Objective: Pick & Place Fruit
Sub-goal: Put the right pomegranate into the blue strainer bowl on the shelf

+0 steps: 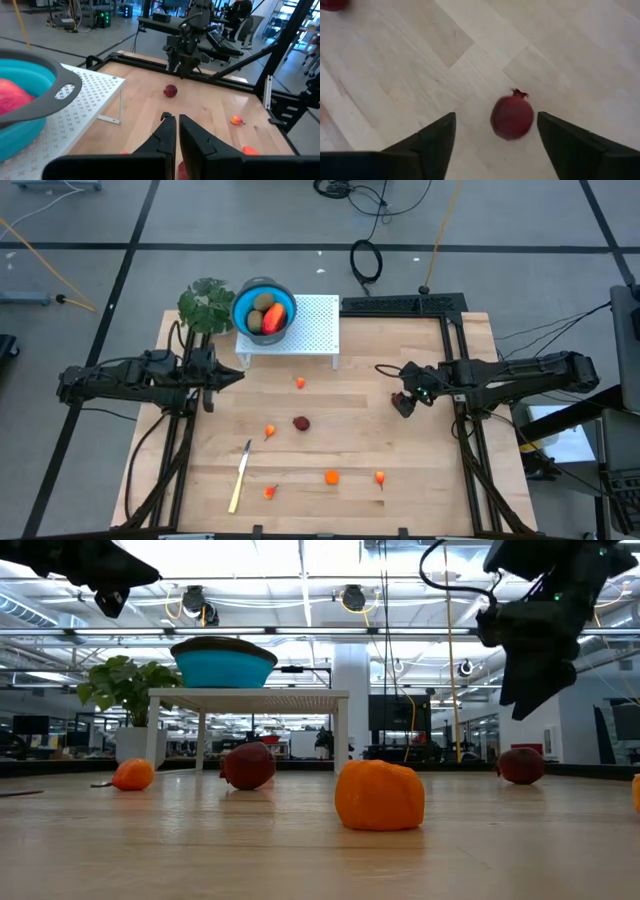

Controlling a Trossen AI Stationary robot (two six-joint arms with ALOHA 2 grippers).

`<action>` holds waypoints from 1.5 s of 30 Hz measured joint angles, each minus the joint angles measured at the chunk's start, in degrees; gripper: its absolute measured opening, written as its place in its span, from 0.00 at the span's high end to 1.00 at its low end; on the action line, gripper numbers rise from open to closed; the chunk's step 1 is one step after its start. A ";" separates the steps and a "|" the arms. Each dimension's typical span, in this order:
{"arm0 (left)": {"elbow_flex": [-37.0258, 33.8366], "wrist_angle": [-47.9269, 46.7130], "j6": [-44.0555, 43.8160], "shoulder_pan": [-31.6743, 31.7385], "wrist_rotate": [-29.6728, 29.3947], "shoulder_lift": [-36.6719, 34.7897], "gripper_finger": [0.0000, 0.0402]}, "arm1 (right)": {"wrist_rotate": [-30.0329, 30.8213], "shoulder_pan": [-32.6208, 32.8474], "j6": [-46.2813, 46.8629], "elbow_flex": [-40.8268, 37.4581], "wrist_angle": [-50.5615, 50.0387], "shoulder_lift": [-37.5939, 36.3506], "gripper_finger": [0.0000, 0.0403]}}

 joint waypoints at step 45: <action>0.00 -0.50 -1.06 -0.02 0.12 0.07 0.95 | 1.34 0.02 0.24 -9.81 14.61 11.72 0.38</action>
